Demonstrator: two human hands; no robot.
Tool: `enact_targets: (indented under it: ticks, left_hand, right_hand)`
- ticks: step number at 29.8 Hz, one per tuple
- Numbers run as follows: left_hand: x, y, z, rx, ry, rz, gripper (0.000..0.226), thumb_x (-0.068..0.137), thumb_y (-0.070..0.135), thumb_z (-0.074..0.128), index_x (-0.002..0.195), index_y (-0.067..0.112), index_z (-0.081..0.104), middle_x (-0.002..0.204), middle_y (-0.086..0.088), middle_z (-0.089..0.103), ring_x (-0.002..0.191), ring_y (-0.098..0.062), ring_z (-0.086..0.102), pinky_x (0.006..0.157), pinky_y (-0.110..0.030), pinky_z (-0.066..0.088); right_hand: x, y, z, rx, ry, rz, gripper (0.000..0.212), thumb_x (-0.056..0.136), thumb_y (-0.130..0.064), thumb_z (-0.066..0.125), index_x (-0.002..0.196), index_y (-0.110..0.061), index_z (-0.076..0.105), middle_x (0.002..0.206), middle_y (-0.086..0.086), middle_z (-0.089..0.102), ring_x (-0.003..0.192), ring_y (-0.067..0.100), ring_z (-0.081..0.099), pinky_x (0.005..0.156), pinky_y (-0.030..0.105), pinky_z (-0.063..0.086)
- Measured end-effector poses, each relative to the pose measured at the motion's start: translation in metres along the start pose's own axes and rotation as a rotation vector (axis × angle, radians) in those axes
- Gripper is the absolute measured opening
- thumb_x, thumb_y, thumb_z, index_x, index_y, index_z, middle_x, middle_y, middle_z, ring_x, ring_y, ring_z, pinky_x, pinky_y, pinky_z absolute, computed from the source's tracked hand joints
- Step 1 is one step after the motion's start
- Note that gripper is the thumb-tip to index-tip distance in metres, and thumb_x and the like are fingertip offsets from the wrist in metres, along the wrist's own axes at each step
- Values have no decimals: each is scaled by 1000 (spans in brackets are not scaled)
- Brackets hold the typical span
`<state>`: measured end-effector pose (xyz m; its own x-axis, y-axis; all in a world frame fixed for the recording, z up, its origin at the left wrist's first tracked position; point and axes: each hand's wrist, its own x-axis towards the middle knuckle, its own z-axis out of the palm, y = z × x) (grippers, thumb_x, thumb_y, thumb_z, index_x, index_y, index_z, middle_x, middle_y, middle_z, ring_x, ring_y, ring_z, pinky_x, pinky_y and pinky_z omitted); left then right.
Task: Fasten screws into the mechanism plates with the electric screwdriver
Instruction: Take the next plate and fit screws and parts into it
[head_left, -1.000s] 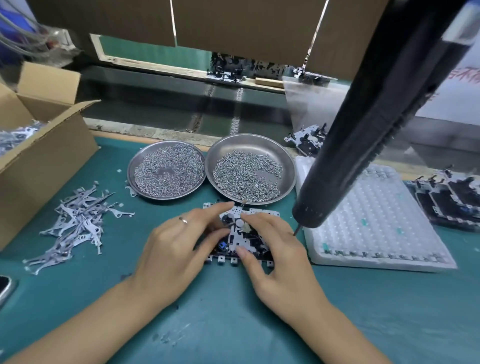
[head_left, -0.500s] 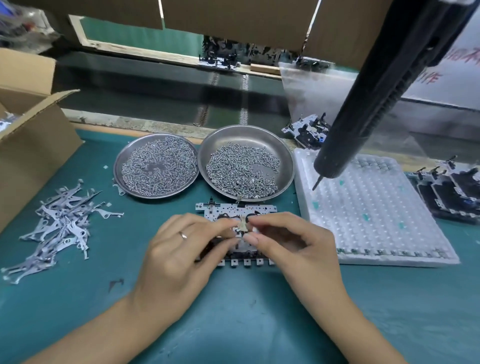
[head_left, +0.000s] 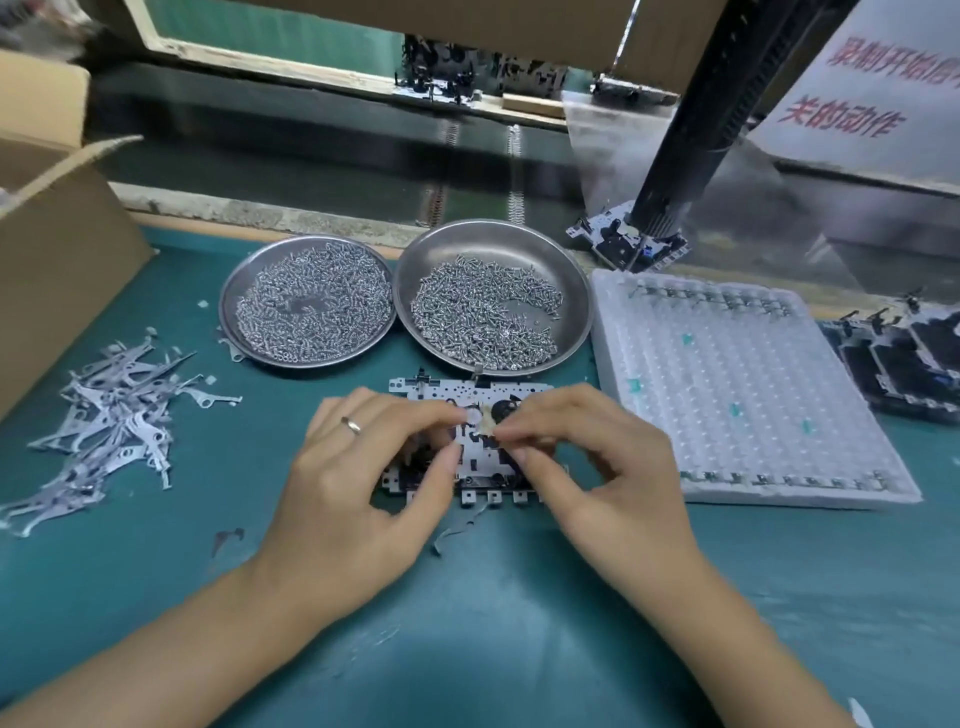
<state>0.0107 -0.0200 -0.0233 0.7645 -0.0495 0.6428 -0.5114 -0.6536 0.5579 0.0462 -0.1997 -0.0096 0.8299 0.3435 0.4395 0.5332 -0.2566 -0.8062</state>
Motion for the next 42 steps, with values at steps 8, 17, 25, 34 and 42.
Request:
enact_targets:
  ticks: [8,17,25,34,42]
  left_hand:
    - [-2,-7,-18,250,-463,394,22,81,36,67,70,17,69,64,6,57,60,-21,48,58,-37,35]
    - [1,-2,-17,151,-373,362,23,91,30,60,73,20,71,76,15,64,71,-15,50,66,-32,29]
    - [7,-6,-9,56,-244,52,23,89,36,54,83,21,71,85,20,61,81,-7,48,76,-33,26]
    - [6,-3,5,-29,-163,-175,11,87,40,52,93,41,61,90,26,60,88,0,50,79,-33,26]
    - [4,-6,7,-34,-190,-206,10,84,44,54,89,43,62,84,27,62,87,1,51,79,-32,26]
  right_hand:
    - [-1,8,-6,-65,-145,-10,16,77,1,72,88,-9,75,87,-5,65,82,1,60,79,14,43]
    - [0,5,-9,-51,-158,-51,13,81,-1,68,92,-6,74,90,1,69,88,9,63,82,19,46]
    - [1,5,-8,20,-102,9,16,81,-8,69,95,-12,74,86,-7,70,83,2,65,77,16,48]
    - [0,13,1,-99,-45,115,15,78,-7,75,90,-16,77,84,-6,70,86,10,59,80,24,48]
    - [1,9,-4,-87,-121,90,20,78,-1,66,90,-12,77,84,-8,68,82,0,62,77,9,44]
